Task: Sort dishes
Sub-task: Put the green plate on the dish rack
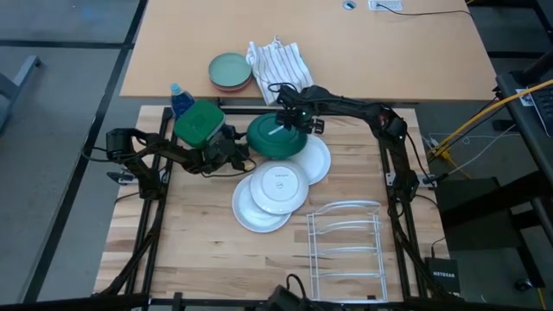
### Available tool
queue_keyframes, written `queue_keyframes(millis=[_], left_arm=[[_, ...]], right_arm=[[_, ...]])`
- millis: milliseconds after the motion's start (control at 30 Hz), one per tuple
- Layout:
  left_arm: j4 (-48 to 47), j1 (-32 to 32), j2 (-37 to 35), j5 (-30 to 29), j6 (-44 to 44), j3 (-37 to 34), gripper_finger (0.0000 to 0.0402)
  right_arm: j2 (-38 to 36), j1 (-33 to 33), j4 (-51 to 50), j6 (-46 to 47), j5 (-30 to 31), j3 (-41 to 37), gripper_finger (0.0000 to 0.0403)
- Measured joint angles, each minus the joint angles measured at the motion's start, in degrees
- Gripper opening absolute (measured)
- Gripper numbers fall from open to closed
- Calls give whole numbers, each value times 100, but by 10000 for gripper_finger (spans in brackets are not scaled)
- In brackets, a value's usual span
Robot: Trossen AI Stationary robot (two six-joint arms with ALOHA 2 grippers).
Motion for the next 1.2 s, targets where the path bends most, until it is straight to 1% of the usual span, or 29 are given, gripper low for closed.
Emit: queue_keyframes(millis=[133, 300, 433, 733, 1100, 1200], left_arm=[[-39, -2, 3, 13, 6, -8, 210], [-43, -2, 4, 11, 7, -14, 210], [-26, -2, 4, 8, 8, -14, 210], [14, 4, -7, -70, 107, 6, 210], [9, -20, -6, -46, 130, 6, 210], [5, -20, -4, -39, 285, 6, 210]], right_arm=[[147, -6, 58, -38, -196, 21, 186], [162, -6, 109, -68, -287, 17, 186], [143, -8, 140, -265, -493, 11, 186], [187, 7, 148, -495, -1246, -20, 186], [182, 7, 168, -591, -1154, -20, 186], [180, 7, 189, -646, -1096, -20, 186]])
